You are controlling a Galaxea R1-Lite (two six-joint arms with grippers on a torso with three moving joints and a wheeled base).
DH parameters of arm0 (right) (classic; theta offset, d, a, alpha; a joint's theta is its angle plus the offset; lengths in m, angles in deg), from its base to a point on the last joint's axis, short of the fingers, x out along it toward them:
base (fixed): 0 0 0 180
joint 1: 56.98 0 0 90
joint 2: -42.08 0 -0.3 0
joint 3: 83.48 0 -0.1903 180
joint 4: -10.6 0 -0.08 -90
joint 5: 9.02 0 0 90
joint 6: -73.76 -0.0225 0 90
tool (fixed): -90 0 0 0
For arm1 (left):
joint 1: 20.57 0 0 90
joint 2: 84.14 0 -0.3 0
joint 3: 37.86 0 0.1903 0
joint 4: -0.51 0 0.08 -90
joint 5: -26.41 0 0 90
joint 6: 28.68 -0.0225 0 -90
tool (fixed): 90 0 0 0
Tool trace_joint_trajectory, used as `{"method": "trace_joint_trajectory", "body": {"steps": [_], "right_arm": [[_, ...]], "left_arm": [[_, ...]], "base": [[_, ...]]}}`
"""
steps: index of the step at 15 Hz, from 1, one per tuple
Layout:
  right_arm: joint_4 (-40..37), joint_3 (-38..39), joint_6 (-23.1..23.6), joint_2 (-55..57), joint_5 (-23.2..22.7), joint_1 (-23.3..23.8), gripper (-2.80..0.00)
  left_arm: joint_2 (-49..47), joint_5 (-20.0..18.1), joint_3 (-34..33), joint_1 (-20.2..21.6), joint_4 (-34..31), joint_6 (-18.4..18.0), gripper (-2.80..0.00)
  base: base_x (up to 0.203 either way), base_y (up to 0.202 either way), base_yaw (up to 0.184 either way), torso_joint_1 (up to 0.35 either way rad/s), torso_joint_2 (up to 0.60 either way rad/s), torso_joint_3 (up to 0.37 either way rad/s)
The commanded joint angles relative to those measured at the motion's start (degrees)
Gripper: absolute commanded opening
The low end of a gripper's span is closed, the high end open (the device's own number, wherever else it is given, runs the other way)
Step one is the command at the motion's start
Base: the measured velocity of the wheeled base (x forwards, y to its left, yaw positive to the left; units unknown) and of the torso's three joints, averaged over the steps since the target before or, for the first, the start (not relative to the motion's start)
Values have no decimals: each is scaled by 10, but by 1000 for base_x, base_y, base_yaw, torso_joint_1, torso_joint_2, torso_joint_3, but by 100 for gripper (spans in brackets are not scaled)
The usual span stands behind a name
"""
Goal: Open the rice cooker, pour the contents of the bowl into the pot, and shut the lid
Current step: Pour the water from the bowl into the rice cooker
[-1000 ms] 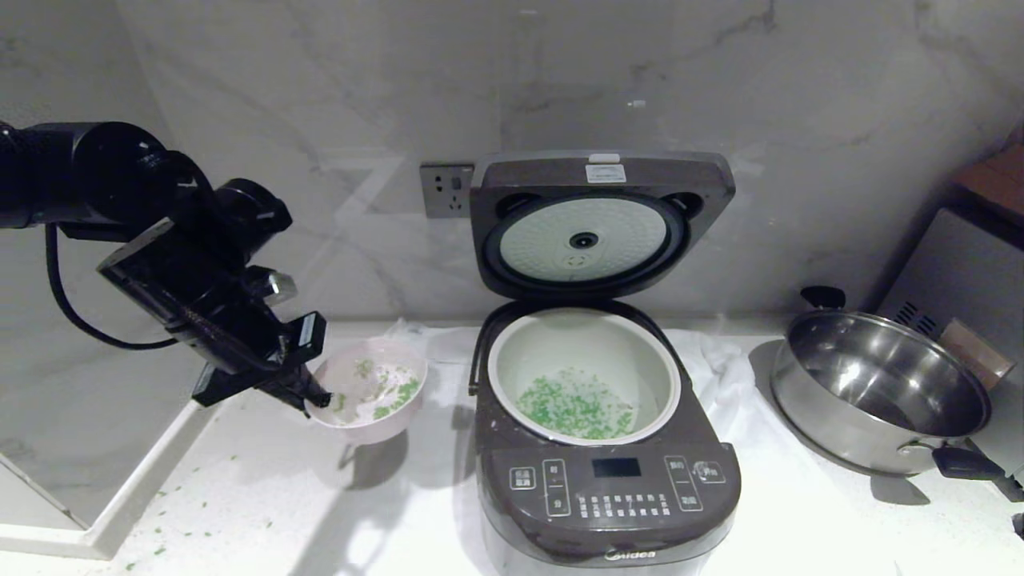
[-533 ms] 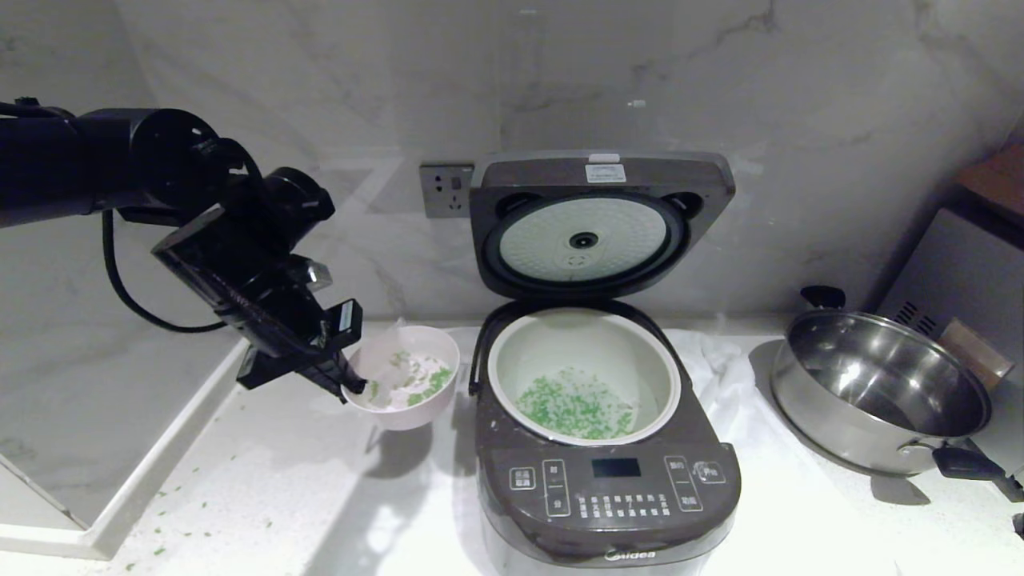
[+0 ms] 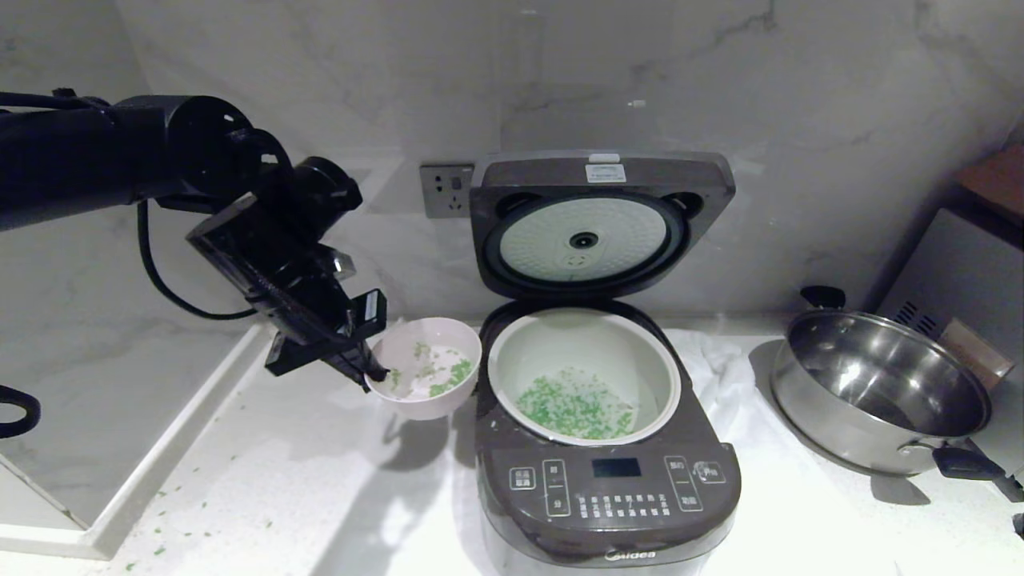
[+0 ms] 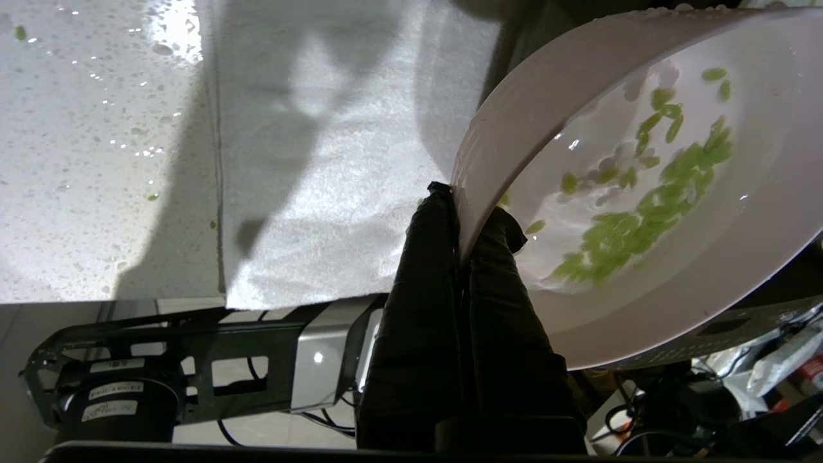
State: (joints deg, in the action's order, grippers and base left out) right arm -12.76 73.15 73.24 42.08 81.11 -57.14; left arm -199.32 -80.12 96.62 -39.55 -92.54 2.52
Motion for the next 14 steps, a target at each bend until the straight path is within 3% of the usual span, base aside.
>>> {"method": "trace_joint_trajectory", "body": {"steps": [1, 14], "right_arm": [[0, 1, 0, 0, 0, 0, -280], [0, 1, 0, 0, 0, 0, -280]], "left_arm": [[-14, 0, 6, -24, -3, 6, -280], [-18, -1, 17, -91, 31, 26, -280]], "base": [[0, 0, 0, 0, 0, 0], [0, 0, 0, 0, 0, 0]]}}
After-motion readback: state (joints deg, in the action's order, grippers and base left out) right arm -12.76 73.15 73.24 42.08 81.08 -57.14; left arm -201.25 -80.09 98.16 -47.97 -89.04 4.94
